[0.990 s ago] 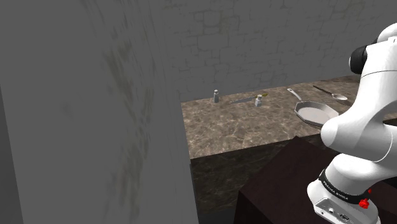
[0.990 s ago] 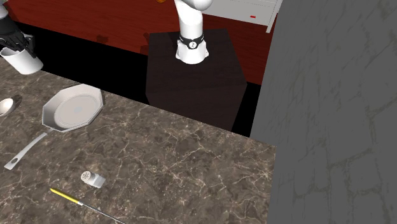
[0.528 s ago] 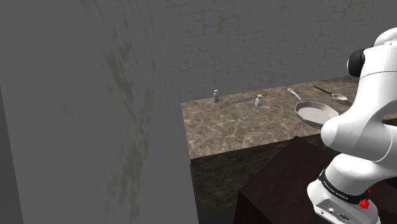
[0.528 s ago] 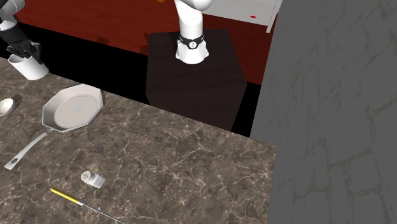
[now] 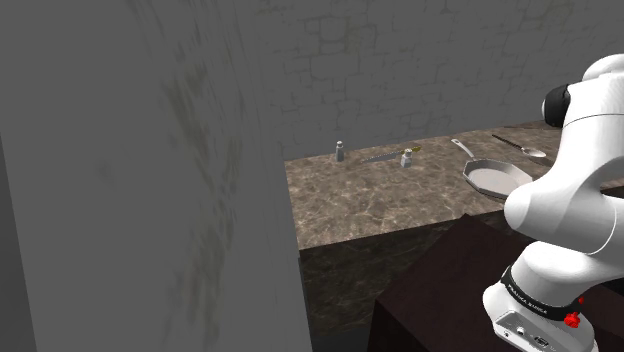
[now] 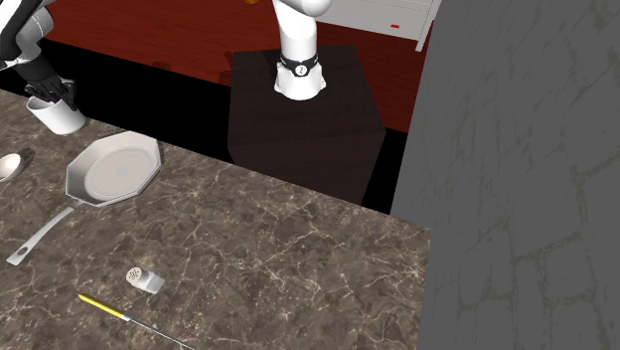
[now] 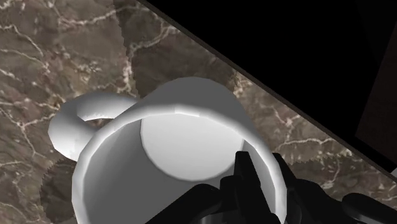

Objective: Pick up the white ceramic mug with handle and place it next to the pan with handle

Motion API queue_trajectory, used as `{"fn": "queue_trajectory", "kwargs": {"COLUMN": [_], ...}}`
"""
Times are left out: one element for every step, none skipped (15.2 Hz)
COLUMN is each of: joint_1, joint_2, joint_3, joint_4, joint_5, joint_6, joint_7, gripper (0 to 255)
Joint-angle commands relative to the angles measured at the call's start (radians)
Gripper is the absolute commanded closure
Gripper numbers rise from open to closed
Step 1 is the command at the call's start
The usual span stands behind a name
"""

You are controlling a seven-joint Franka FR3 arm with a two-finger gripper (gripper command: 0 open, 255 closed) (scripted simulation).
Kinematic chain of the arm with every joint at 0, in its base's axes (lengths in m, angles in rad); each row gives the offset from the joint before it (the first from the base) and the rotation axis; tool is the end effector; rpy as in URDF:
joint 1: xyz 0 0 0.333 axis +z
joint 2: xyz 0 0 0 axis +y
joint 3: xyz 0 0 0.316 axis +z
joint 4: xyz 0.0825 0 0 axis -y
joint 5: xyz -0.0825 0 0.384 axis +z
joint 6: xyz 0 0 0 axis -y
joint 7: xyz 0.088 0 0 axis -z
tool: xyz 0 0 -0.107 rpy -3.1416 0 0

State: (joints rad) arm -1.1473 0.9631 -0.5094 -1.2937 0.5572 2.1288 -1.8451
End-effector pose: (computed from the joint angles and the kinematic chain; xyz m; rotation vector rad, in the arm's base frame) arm 0.0544 -0.7425 0.2037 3.1306 0.1190 0.0847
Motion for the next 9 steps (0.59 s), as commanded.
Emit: {"fn": "queue_trajectory", "kwargs": {"joint_1": [-0.005, -0.007, -0.007, -0.007, -0.007, -0.007, -0.007, -0.007, -0.007], "joint_2": [0.019, 0.026, 0.026, 0.026, 0.026, 0.026, 0.026, 0.026, 0.026], "joint_3": [0.006, 0.009, 0.009, 0.009, 0.009, 0.009, 0.009, 0.009, 0.009], "joint_4": [0.009, 0.010, 0.010, 0.010, 0.010, 0.010, 0.010, 0.010, 0.010], "joint_5": [0.006, 0.008, 0.008, 0.008, 0.008, 0.008, 0.008, 0.008, 0.008], "joint_6": [0.012, 0.017, 0.017, 0.017, 0.017, 0.017, 0.017, 0.017, 0.017], "joint_7": [-0.002, -0.003, -0.003, -0.003, -0.003, -0.003, -0.003, -0.003, -0.003], "gripper": [255, 255, 255, 255, 255, 255, 255, 255, 255]}}
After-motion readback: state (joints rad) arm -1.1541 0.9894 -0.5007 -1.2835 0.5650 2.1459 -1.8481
